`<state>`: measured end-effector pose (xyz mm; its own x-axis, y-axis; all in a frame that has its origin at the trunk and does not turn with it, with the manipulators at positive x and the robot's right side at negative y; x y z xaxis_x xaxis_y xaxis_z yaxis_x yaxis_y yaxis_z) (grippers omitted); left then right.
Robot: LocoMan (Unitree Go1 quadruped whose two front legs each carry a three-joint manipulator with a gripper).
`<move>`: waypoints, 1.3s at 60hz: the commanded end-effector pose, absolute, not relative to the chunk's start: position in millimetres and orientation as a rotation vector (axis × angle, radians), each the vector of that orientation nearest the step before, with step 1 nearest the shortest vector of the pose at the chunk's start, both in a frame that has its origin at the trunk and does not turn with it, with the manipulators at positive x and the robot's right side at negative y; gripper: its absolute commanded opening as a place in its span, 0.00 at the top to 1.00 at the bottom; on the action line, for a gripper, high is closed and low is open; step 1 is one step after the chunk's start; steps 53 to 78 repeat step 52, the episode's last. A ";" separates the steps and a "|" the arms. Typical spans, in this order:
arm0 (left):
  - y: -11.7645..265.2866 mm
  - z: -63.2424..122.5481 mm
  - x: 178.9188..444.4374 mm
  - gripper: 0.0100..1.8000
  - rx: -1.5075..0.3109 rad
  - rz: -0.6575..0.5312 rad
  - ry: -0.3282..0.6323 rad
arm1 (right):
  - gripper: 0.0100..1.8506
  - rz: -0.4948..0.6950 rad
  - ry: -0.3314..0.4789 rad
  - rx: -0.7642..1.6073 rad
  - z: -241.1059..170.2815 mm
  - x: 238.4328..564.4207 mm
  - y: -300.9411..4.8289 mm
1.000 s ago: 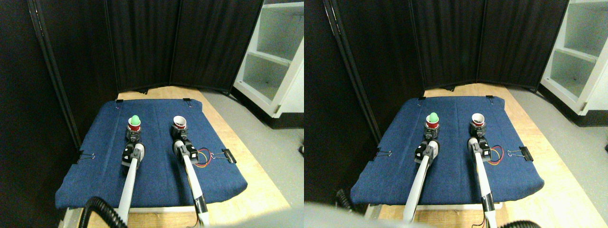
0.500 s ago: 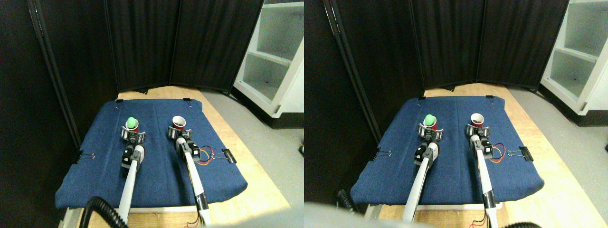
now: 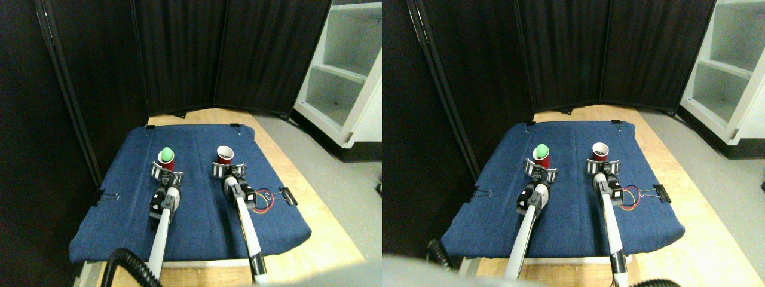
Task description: Pour (bimanual)
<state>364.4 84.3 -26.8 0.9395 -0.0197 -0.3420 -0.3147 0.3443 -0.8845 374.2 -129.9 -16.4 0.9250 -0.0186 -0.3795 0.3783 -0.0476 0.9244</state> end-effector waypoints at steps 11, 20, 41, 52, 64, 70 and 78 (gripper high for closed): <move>92.4 -1.4 350.4 0.26 -1.028 0.100 0.277 | 0.24 -0.227 0.247 1.593 4.6 368.3 -130.0; 103.3 16.8 342.2 0.19 -0.807 -0.007 0.295 | 0.25 -0.194 0.233 1.586 13.5 362.3 -131.0; 101.6 65.4 323.7 0.00 -0.098 -0.358 0.117 | 0.31 -0.089 0.159 1.549 37.4 346.2 -127.7; 90.4 82.8 312.5 0.15 0.145 -0.582 -0.178 | 0.30 -0.053 0.147 1.531 44.8 340.4 -124.8; 90.4 82.8 312.5 0.15 0.145 -0.582 -0.178 | 0.30 -0.053 0.147 1.531 44.8 340.4 -124.8; 90.4 82.8 312.5 0.15 0.145 -0.582 -0.178 | 0.30 -0.053 0.147 1.531 44.8 340.4 -124.8; 90.4 82.8 312.5 0.15 0.145 -0.582 -0.178 | 0.30 -0.053 0.147 1.531 44.8 340.4 -124.8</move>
